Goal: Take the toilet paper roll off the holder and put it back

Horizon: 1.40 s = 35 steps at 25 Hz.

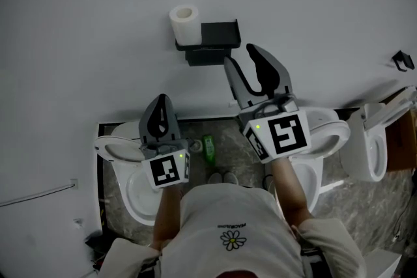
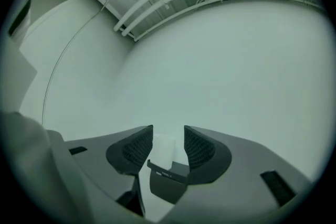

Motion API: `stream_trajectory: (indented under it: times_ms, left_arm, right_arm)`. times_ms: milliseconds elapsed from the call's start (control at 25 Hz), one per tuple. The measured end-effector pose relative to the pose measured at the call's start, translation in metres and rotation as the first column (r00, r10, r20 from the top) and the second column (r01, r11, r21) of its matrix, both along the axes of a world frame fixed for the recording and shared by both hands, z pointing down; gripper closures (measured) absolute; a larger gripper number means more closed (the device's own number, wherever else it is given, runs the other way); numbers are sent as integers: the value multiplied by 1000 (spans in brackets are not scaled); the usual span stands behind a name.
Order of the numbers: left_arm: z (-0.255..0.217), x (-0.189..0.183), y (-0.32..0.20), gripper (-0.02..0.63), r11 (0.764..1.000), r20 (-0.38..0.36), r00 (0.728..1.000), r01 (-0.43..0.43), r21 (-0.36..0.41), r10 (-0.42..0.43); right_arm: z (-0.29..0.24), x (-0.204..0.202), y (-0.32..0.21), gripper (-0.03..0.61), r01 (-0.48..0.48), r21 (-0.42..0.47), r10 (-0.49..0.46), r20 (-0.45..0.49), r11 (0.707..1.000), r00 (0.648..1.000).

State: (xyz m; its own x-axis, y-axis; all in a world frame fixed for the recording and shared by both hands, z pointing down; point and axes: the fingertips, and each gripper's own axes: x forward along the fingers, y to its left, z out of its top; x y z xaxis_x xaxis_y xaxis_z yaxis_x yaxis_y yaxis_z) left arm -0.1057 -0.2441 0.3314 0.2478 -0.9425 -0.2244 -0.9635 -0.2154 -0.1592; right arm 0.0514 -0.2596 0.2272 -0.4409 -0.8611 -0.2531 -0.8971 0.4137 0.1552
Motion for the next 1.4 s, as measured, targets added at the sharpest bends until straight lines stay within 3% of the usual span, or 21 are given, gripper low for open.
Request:
stream_trajectory:
  times_ms: [120, 240, 400, 720, 1000, 1400]
  left_arm:
    - [3, -7, 3, 597, 1000, 3, 1000, 19, -10, -19]
    - [7, -13, 4, 597, 999, 0, 999, 35, -22, -35]
    - [12, -22, 6, 597, 998, 0, 999, 51, -39, -51]
    - [26, -33, 11, 597, 995, -9, 997, 71, -68, -72]
    - [31, -42, 13, 597, 992, -49, 994, 89, -94, -94]
    - [44, -55, 8, 597, 987, -35, 992, 120, -110, -125]
  right_arm:
    - [-21, -23, -19, 331, 54, -19, -54, 4, 998, 999]
    - [-24, -43, -42, 287, 86, -68, -85, 11, 994, 996]
    - [-11, -64, -76, 270, 90, -159, -85, 38, 983, 996]
    - [36, -82, -133, 247, 5, -344, -15, -27, 939, 1000]
    - [55, -92, -158, 249, -18, -410, -8, -62, 912, 998]
    - [69, -95, -173, 250, -46, -454, 12, -78, 890, 997]
